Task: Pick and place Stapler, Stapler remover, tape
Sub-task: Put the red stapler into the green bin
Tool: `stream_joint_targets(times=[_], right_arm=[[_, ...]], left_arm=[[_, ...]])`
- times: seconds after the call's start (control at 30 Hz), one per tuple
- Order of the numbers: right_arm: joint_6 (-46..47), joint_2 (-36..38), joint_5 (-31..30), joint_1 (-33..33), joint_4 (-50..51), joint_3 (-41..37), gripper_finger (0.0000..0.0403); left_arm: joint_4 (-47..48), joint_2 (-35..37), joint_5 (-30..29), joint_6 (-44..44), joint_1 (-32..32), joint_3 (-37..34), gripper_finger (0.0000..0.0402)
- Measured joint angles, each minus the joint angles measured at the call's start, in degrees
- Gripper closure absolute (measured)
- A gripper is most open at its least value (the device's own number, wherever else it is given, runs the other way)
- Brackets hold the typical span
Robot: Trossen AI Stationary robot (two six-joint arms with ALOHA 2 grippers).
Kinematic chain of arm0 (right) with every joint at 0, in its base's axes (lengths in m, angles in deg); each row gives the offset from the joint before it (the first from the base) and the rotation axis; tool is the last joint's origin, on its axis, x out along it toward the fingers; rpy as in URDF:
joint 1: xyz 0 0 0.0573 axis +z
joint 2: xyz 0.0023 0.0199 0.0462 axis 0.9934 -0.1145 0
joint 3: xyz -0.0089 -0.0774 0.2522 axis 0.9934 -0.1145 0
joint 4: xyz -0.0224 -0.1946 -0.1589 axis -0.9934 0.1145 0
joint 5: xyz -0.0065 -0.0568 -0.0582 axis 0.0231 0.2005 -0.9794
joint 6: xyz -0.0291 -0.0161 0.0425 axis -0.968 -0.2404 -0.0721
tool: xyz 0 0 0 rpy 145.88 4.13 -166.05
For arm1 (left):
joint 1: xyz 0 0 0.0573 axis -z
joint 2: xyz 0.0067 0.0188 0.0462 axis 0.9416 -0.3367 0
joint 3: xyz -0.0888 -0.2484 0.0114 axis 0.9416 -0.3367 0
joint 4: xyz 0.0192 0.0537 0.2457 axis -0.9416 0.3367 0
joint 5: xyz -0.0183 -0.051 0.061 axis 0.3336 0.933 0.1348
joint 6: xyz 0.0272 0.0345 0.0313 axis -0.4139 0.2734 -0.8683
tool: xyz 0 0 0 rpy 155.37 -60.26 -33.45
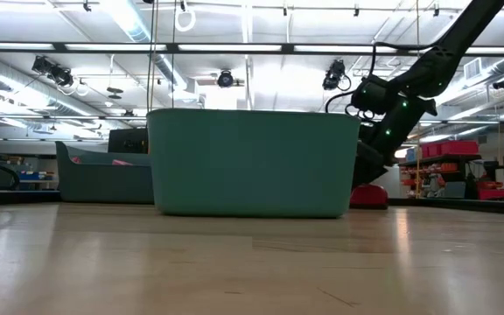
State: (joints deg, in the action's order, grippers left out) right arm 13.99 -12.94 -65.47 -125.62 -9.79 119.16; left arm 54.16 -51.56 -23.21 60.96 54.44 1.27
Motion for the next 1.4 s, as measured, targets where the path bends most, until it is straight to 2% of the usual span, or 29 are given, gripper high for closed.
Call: stream_joint_targets(times=[0.2, 0.47, 0.6, 0.87, 1.4], right_arm=[[1.3, -1.8, 0.1, 0.0, 1.0, 0.0, 0.0080], [0.6, -4.0, -0.4, 0.0, 0.9, 0.0, 0.0102], [-0.3, -4.0, -1.1, 0.0, 1.0, 0.0, 0.0134], [-0.1, -3.8, -1.0, 0.0, 1.2, 0.0, 0.0222], [2.3, -1.7, -1.5, 0.1, 0.7, -0.1, 0.0223]], left_arm=[[0.0, 0.0, 0.0, 0.4, 0.0, 0.0, 0.0307], [0.0, 0.0, 0.0, 1.8, 0.0, 0.0, 0.0307], [0.0, 0.0, 0.0, 1.9, 0.0, 0.0, 0.0307], [0.0, 0.0, 0.0, 2.0, 0.0, 0.0, 0.0307], [0.0, 0.0, 0.0, 3.5, 0.0, 0.0, 0.0307]])
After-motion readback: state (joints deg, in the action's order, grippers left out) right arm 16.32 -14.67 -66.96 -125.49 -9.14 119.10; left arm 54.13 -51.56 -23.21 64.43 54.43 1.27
